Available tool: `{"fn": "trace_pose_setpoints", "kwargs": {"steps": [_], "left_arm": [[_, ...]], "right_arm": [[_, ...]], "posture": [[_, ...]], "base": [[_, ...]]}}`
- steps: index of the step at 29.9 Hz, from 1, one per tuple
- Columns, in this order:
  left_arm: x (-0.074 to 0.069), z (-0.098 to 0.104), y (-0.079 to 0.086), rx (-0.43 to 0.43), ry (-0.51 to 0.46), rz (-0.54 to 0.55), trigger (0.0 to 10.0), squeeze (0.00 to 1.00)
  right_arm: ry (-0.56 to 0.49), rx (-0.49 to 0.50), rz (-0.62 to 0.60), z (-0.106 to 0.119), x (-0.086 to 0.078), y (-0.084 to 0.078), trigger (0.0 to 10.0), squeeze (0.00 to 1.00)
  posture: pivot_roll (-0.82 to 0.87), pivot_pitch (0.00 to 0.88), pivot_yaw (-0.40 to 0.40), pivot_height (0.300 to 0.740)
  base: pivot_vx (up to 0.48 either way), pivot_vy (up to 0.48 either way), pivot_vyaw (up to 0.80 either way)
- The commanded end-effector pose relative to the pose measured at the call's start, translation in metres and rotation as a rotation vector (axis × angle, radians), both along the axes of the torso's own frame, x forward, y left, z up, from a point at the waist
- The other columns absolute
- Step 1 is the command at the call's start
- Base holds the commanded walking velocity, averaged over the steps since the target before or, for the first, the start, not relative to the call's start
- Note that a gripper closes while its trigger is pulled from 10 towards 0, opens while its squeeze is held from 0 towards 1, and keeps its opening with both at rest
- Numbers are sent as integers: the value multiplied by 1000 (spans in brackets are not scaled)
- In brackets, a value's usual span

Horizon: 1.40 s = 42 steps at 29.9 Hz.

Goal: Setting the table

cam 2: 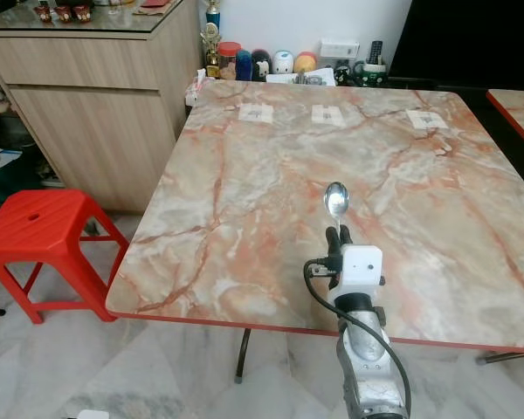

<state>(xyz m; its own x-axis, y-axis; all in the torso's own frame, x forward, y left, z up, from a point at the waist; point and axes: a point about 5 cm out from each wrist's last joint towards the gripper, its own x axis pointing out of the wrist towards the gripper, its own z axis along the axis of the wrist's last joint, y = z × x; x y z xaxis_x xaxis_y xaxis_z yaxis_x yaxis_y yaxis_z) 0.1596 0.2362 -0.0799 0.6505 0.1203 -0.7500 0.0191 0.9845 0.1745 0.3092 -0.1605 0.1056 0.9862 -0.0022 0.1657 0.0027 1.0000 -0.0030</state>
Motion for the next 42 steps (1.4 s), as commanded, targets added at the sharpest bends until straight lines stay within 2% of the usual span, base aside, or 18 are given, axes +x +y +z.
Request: {"fn": "trace_pose_setpoints", "kwargs": {"steps": [1, 18, 42], "left_arm": [[-9, -5, -2, 4, 44, -15, 10000, 0], [-13, -8, -8, 5, 58, -11, 10000, 0], [-10, -7, -7, 7, 50, -16, 10000, 0]], "right_arm": [[-11, 1, -22, 4, 0, -4, 10000, 0], [-13, -6, -37, 7, 2, -5, 10000, 0], [-25, -10, -40, 12, 5, -4, 10000, 0]], "posture": [[38, 51, -25, 740], [35, 81, -34, 740], [28, 96, -32, 740]], "base": [[0, -326, 0], [0, -340, -94], [0, -345, 0]]}}
